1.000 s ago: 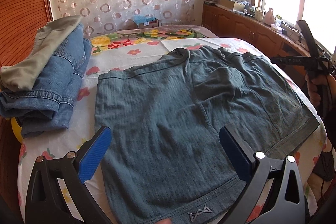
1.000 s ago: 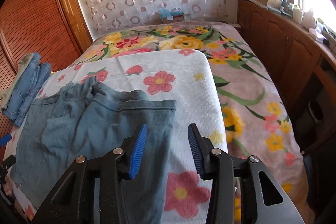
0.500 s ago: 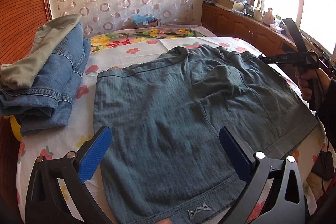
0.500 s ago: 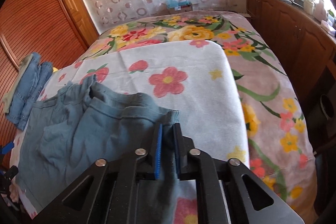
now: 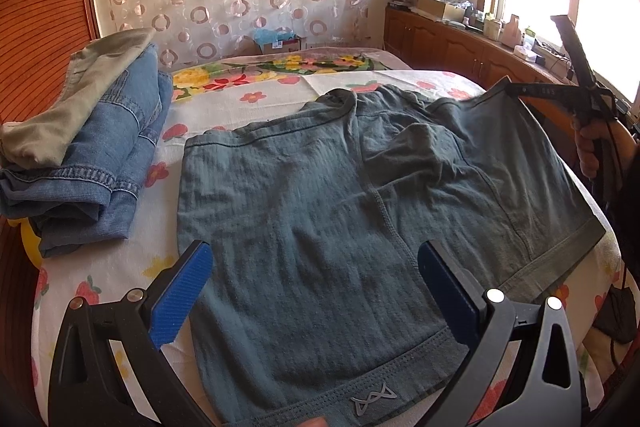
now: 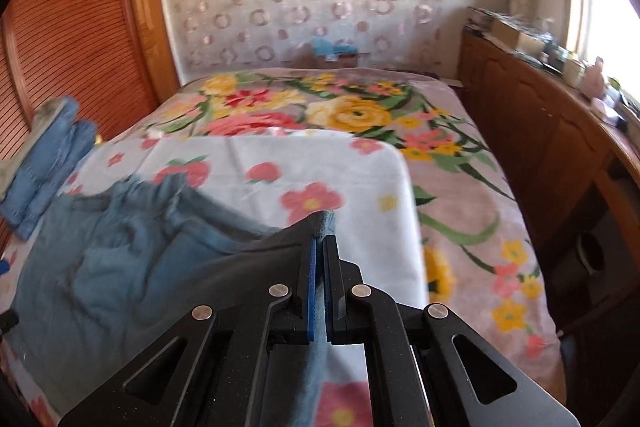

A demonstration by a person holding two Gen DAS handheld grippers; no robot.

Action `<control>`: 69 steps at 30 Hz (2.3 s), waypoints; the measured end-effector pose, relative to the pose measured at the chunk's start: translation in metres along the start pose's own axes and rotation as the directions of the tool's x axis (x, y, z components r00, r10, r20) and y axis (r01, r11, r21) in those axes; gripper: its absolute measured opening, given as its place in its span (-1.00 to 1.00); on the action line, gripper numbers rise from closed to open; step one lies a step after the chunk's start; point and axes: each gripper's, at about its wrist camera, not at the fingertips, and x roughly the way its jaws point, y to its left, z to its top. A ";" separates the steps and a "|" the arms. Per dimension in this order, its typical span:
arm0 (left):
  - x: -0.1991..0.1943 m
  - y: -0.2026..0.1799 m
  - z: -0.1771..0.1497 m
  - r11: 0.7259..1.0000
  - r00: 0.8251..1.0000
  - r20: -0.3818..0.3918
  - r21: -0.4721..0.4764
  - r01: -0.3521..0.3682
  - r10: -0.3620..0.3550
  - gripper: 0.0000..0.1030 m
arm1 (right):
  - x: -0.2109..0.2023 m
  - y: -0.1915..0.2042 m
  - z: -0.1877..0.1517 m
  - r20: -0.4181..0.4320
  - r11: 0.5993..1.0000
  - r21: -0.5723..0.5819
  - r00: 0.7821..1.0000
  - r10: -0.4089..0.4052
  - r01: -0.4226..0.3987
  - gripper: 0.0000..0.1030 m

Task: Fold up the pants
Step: 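Lift the held leg over the other leg and open the right tool, then grasp the leg hem of the folded shorts with the left tool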

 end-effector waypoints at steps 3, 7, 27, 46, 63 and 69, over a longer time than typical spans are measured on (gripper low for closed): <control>0.000 0.000 0.000 1.000 1.000 0.000 -0.001 0.001 -0.001 1.00 | 0.001 -0.016 -0.004 -0.010 0.999 0.017 0.999 -0.039 0.040 -0.95; 0.000 0.001 -0.001 1.000 1.000 -0.007 -0.003 0.002 -0.002 1.00 | 0.006 -0.029 -0.015 -0.082 0.997 0.048 0.995 -0.055 0.059 -0.87; -0.015 0.018 -0.026 0.999 0.999 -0.033 -0.046 -0.010 0.008 1.00 | -0.167 0.017 -0.142 -0.061 1.000 0.010 0.998 0.013 -0.013 -0.51; -0.010 0.029 -0.041 0.997 0.997 -0.075 -0.072 0.002 -0.008 1.00 | -0.200 0.005 -0.147 -0.160 0.996 0.061 0.984 0.073 -0.064 -0.89; -0.030 0.043 -0.059 0.992 0.997 -0.076 -0.123 0.007 -0.016 0.60 | -0.181 0.041 -0.124 -0.007 0.996 0.079 1.000 0.029 -0.028 -0.24; -0.039 0.050 -0.068 0.989 0.997 -0.072 -0.145 -0.003 -0.007 0.38 | -0.167 0.061 -0.129 0.003 0.997 0.050 0.998 0.055 -0.055 -0.22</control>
